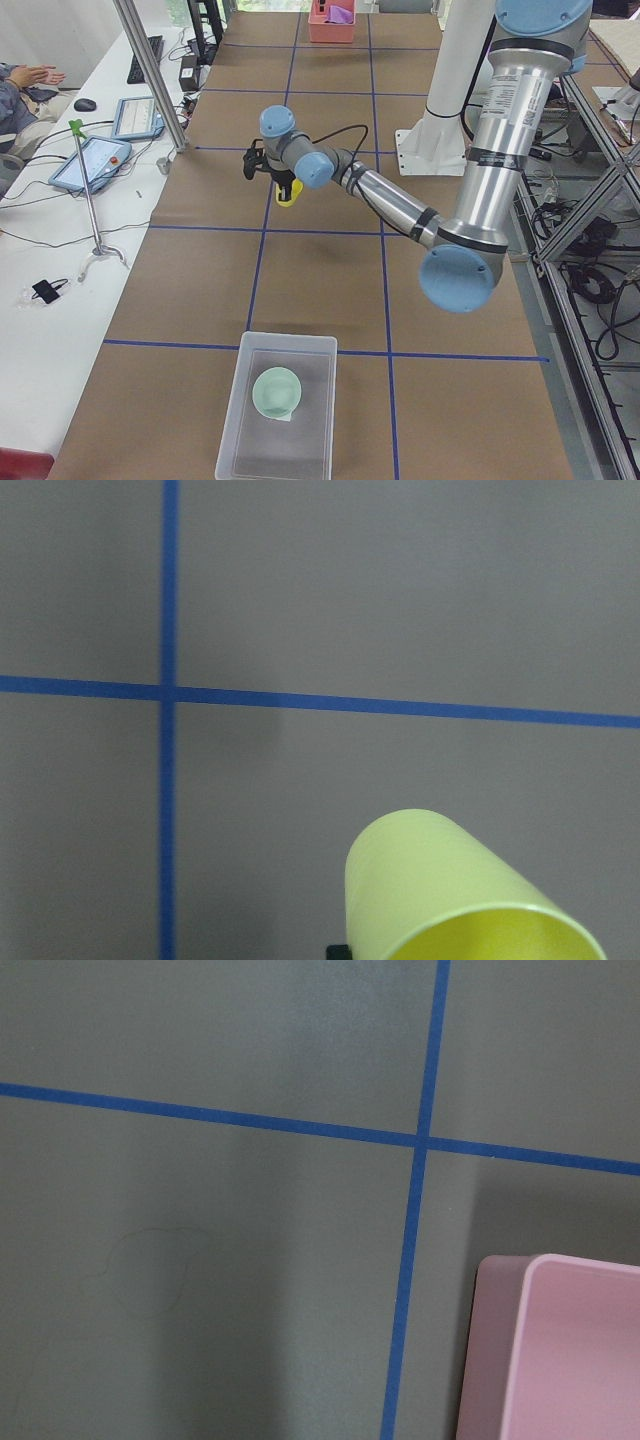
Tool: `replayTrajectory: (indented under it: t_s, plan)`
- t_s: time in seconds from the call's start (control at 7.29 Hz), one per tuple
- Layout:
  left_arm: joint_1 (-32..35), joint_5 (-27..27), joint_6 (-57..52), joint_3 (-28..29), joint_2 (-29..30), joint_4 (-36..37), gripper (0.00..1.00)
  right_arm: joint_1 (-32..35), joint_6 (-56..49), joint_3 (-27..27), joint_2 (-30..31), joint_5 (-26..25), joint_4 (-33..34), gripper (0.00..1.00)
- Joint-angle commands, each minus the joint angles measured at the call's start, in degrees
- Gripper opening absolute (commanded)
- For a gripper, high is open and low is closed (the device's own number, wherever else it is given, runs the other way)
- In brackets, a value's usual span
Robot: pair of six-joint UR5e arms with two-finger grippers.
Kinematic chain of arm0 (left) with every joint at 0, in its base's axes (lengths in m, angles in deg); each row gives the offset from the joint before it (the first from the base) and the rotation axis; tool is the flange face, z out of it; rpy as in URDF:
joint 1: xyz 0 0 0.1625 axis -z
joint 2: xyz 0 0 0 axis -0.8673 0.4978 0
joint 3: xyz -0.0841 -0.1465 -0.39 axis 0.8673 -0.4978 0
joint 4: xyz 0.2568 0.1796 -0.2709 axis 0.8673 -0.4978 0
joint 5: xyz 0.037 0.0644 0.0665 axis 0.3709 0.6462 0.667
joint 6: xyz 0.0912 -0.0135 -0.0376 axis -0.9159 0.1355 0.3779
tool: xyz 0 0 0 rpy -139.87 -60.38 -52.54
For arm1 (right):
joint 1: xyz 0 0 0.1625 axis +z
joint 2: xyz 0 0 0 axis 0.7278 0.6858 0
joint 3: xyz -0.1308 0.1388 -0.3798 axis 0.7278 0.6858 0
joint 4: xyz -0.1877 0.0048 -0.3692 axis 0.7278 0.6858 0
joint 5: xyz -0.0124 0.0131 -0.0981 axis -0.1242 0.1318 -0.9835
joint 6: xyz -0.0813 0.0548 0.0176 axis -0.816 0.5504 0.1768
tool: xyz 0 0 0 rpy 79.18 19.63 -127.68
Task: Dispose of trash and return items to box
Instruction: 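Lift the yellow cup and place it in the clear bin with the left gripper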
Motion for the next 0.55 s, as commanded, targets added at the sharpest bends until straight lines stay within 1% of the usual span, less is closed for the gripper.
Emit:
replayTrajectory:
  t_s: [0.0, 0.14, 0.27, 0.41]
  plan:
    - [14.48, -1.77, -31.05, 2.78, -7.75, 7.61, 0.0, -2.73, 5.17, -0.64, -0.01, -0.08, -3.23, 1.0]
    - [20.64, -1.51, -44.95, 7.42, -7.23, 13.07, 0.0, -3.35, 6.42, -0.64, 0.07, -0.08, -4.56, 1.0]
    - [24.53, -1.6, -53.97, 14.17, -6.44, 13.38, 0.0, -3.88, 6.6, -0.64, 0.07, -0.08, -4.57, 1.0]
    - [27.61, -1.68, -61.72, 21.37, -4.17, 13.56, 0.0, -4.41, 6.6, -0.55, 0.07, -0.08, -4.57, 1.0]
